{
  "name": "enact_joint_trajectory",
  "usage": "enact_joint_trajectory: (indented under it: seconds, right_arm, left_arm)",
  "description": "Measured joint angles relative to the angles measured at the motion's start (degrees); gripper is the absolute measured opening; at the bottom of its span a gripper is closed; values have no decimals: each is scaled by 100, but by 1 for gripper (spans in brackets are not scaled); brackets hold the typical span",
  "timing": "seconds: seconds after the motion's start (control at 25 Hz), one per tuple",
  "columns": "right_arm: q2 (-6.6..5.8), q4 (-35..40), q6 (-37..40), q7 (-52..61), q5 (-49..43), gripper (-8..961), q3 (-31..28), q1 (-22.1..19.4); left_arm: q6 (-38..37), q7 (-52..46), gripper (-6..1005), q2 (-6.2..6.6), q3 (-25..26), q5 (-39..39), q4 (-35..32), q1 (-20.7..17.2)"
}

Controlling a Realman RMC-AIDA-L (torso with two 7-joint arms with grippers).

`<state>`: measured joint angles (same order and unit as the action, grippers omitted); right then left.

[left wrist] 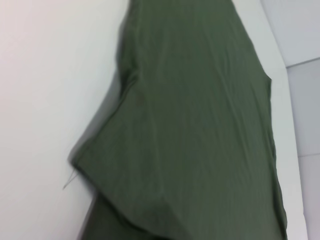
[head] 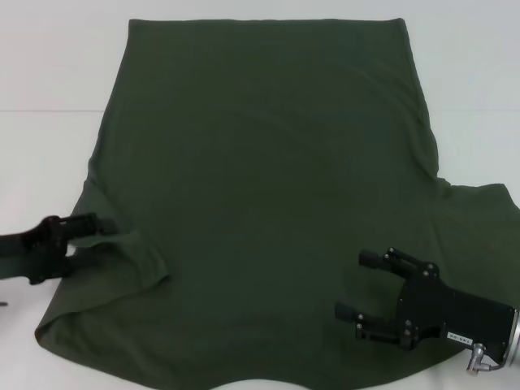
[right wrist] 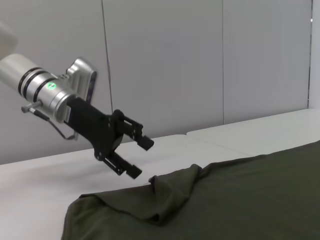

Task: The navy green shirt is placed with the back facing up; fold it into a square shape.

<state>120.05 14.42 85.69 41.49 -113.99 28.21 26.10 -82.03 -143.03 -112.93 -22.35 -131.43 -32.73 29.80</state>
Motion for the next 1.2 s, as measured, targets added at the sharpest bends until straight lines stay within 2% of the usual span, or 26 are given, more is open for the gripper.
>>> enact_joint_trajectory:
  seconds: [0.32,0.64,1.2]
  right_arm:
    - [0,0,-47,0,0,916,-10,-17]
    - [0,-9,-55,0,0,917,-61,-44]
    - [0,-25,-144,0,0,916,-72,-28]
  left_arm:
    - [521,-220,761,-120,58,4,584,34]
    - [719,-242,760,-222,777,4,618,4]
    - [938,-243,761,-268,805,-4,746,43]
